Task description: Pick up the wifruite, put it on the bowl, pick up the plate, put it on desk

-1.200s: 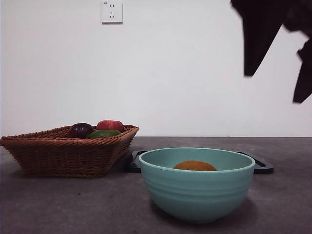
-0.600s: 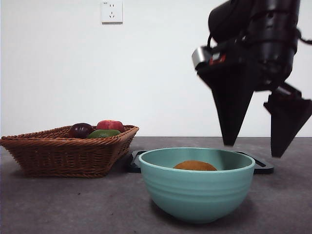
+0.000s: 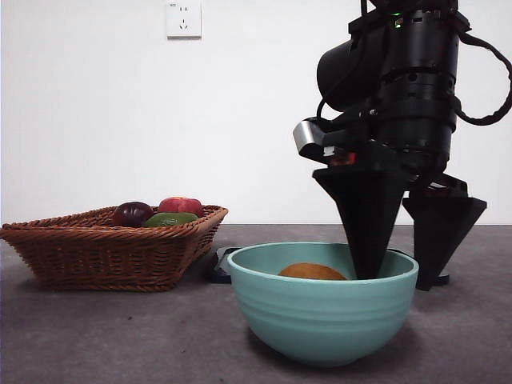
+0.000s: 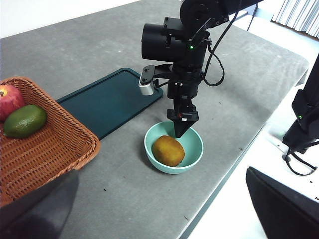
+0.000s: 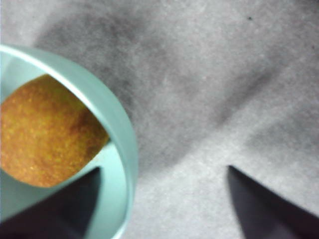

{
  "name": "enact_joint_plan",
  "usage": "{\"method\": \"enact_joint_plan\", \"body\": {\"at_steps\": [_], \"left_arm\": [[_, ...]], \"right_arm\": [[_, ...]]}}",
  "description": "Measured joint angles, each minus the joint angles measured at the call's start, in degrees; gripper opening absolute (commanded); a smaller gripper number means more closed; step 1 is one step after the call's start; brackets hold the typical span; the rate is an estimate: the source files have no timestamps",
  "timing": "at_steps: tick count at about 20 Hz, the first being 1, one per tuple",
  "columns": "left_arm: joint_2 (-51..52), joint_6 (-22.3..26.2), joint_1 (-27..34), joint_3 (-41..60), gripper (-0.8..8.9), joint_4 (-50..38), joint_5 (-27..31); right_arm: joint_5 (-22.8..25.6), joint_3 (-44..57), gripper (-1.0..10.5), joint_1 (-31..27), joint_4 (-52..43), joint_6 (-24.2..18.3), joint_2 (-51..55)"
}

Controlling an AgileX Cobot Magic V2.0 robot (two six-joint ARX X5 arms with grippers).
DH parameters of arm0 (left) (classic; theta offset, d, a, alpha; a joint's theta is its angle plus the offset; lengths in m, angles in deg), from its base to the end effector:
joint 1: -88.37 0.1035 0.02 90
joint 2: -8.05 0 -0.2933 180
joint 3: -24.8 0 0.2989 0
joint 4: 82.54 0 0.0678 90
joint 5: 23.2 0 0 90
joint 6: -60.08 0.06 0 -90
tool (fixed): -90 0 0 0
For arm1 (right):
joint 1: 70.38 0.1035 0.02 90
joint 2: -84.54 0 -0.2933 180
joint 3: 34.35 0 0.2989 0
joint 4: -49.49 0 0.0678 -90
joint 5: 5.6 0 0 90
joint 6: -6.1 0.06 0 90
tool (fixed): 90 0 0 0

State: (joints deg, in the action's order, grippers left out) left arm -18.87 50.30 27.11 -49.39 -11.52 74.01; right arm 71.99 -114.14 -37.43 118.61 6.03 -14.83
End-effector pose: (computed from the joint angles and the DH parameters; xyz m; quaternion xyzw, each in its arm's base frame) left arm 0.0440 -0.0646 0.4046 0.0410 0.2074 -0.4285 0.8784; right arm 0.2886 0.2024 0.1664 -0.1250 0.6877 0.2761 0.6597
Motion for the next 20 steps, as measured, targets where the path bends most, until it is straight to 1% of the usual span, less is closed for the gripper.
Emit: {"method": "enact_joint_plan", "body": {"at_steps": [2,4,7,15,18,20], "left_arm": [[0.0,0.0,0.0,0.0,5.63,0.0,0.0],[0.0,0.0,0.0,0.0,5.63,0.0,0.0],[0.0,0.0,0.0,0.0,5.63,0.0,0.0],[0.0,0.0,0.0,0.0,5.63,0.0,0.0],[0.0,0.0,0.0,0.0,5.63,0.0,0.0],[0.0,0.0,0.0,0.0,5.63,0.0,0.0]], "right_arm": [[-0.5,0.0,1.6,0.1,0.0,0.0,0.0],[-2.1,0.0,0.7,0.2,0.0,0.0,0.0],[-2.6,0.0,0.1,1.3,-0.3,0.0,0.0],[-2.5,-0.2,0.1,2.2,-2.5,1.7,0.0],[-1.3,-3.0,0.1,1.4,-0.9,2.0,-0.2],[-0.7,-6.7,0.1,0.2,0.9,1.9,-0.5]]}}
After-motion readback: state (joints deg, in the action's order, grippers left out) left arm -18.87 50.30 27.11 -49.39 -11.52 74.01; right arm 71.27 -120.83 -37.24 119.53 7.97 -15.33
